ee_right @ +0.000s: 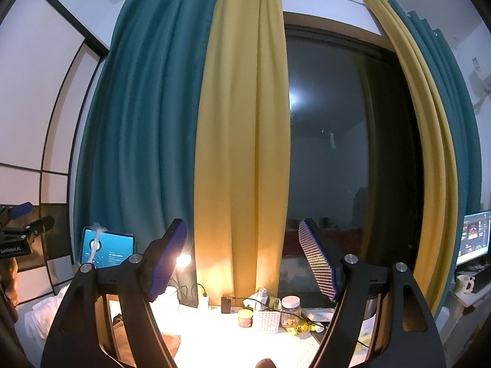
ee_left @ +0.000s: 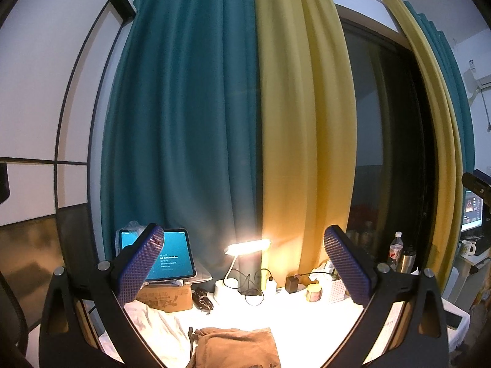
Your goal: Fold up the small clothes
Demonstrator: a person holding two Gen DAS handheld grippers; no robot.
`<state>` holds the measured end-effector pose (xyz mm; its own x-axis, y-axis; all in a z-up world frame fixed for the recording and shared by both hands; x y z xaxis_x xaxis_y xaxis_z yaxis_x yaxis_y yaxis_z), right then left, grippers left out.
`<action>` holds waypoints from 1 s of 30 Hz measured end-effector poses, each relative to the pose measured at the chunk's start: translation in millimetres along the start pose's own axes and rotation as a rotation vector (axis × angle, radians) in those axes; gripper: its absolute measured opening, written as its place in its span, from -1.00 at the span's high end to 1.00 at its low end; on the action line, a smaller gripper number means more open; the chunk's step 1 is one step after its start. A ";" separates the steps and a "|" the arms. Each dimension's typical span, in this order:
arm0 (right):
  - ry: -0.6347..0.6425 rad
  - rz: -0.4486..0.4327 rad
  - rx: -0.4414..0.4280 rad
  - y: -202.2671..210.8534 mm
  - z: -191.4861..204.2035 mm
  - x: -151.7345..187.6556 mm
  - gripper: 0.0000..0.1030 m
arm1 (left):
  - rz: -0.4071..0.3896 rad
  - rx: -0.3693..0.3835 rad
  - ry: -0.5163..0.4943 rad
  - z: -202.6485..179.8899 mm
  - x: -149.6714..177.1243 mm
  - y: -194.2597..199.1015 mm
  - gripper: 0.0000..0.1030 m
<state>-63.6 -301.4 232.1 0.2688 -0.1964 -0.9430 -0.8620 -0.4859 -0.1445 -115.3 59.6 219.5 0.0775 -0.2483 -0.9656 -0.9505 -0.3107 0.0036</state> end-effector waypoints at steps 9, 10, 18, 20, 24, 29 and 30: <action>0.002 0.015 0.000 -3.2 -1.6 4.7 -0.52 | 0.006 -0.005 -0.006 -2.3 2.6 -0.3 -1.00; 0.002 0.016 -0.001 -3.7 -1.6 4.9 -0.52 | 0.006 -0.005 -0.005 -2.1 2.6 -0.4 -1.00; 0.003 0.017 -0.002 -4.4 -1.1 5.2 -0.52 | 0.009 -0.006 -0.002 -2.2 4.0 -0.5 -1.00; 0.004 0.018 -0.002 -4.6 -0.8 5.6 -0.52 | 0.010 -0.007 -0.002 -2.3 4.2 -0.4 -1.00; 0.006 0.019 -0.006 -6.1 -0.9 6.6 -0.52 | 0.009 -0.005 0.000 -1.7 4.3 -0.5 -1.00; 0.005 0.023 -0.010 -7.5 -1.5 8.5 -0.52 | 0.015 -0.007 0.001 -2.6 7.1 2.3 -1.00; 0.004 0.024 -0.011 -7.8 -1.7 8.9 -0.52 | 0.016 -0.008 0.002 -2.7 7.6 2.6 -1.00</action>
<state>-53.8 -300.9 225.3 0.2498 -0.2119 -0.9448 -0.8633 -0.4906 -0.1182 -116.3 54.4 213.0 0.0627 -0.2552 -0.9649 -0.9493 -0.3138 0.0213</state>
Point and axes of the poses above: each gripper's, at about its wrist camera, not at the fingertips, and y roughly against the way its jaws point, z to its left, x to its underside, the point moved 3 cm from there along -y, roughly the way its jaws point, and after that the axes turned 13 degrees about y, right-handed, at the moved point
